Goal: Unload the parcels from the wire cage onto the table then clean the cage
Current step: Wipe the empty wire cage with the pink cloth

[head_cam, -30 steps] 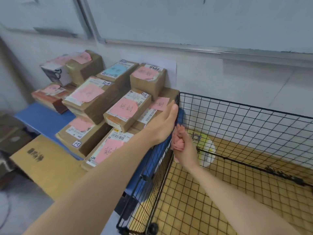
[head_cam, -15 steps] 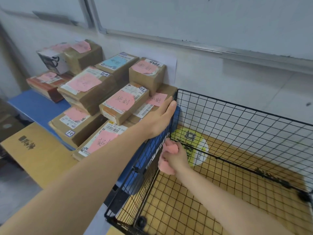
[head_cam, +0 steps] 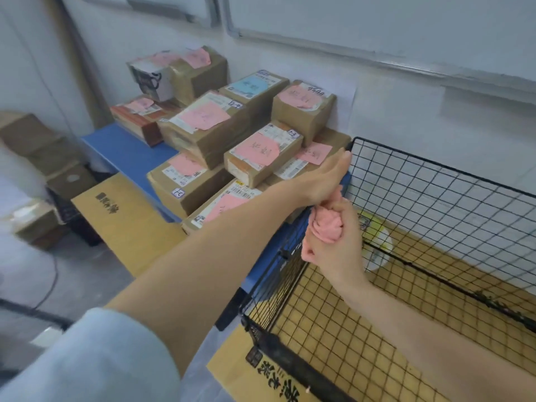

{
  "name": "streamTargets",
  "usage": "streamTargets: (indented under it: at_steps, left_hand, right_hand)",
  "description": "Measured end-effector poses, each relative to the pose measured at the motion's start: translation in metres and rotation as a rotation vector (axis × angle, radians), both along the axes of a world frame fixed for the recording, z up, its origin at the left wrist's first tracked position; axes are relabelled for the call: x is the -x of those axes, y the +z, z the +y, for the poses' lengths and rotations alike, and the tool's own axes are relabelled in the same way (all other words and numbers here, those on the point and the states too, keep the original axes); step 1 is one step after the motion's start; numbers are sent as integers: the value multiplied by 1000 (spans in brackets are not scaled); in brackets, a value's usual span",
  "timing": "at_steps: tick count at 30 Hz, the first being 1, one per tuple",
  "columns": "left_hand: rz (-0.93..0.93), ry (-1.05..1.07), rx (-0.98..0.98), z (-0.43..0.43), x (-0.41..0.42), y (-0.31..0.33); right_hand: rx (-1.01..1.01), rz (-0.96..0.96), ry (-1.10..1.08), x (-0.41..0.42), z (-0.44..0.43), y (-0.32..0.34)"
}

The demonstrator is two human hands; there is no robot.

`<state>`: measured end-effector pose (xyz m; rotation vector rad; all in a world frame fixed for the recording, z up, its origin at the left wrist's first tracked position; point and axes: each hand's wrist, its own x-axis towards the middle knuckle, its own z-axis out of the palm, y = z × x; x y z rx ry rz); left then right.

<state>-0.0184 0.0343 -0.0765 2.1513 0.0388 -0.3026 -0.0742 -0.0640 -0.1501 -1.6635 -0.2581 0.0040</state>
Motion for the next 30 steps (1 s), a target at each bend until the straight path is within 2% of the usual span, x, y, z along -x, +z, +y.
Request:
streamTargets:
  at_steps: [3,6,11,14,17,21,25,30]
  left_hand:
    - [3,-14,-103,4,-4,-10]
    - [9,-36,-205,3,-7,-7]
    - [28,-34,-266,4,-6,-5]
    - [6,-40,-255,3,-6,-5]
    - [-21,-51,-256,1,-5,-4]
    - [-30,-62,-242,1,-5,-4]
    - [-38,-64,-259,1,-6,-6]
    - [-44,-57,-262,-1,-1,-3]
  right_hand:
    - [62,-33,6,1,4,-16]
    - [75,22,30,2,5,-41]
    - [222,259,87,12,3,-91]
    - [323,486,158,30,4,-115]
    - [314,599,158,40,6,-122]
    - [177,739,103,37,6,-111]
    - [56,699,85,37,3,-84]
    - [-25,508,113,42,-2,-42]
